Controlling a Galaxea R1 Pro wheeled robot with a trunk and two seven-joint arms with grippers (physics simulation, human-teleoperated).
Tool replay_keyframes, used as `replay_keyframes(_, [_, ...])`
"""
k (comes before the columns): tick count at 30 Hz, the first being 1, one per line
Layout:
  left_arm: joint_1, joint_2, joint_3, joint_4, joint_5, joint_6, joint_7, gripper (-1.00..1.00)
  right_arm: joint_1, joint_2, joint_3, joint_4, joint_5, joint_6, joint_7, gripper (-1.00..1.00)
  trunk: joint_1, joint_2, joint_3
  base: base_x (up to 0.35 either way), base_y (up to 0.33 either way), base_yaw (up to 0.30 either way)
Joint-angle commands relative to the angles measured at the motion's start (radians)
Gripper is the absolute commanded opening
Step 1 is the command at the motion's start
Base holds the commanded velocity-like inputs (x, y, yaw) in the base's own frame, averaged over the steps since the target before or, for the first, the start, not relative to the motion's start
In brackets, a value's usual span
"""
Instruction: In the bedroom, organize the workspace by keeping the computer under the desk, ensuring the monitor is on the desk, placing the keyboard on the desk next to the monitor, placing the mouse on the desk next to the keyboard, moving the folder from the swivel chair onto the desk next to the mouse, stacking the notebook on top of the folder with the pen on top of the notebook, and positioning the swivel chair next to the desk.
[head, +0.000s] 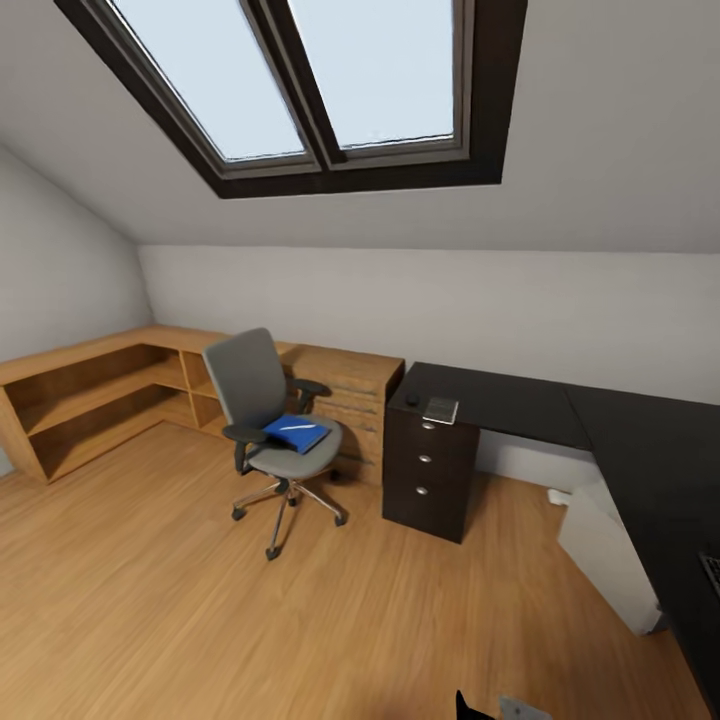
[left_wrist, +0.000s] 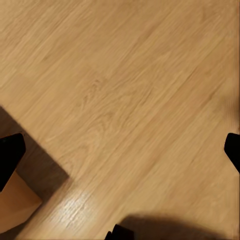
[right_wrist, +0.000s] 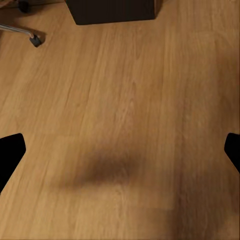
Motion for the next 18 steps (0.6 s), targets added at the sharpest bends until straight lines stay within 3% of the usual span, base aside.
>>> replay_keyframes(1, [-0.001, 0.001, -0.009, -0.001, 0.008, -0.003, 0.006, 1.00, -0.001, 0.001, -0.007, 0.001, -0.003, -0.003, 0.006, 1.00, 0.001, -0.001, -0.001, 0.330, -0.132, 0.043])
replay_keyframes(6, [-0.001, 0.001, -0.009, -0.001, 0.008, -0.003, 0.006, 1.00, -0.001, 0.002, -0.007, 0.001, -0.004, -0.003, 0.005, 1.00, 0.001, -0.001, -0.001, 0.330, -0.132, 0.154])
replay_keyframes(18, [-0.001, 0.002, -0.007, -0.001, 0.008, -0.003, 0.006, 1.00, -0.001, 0.004, -0.007, 0.001, -0.001, -0.002, 0.005, 1.00, 0.001, -0.001, -0.001, 0.330, -0.067, 0.268])
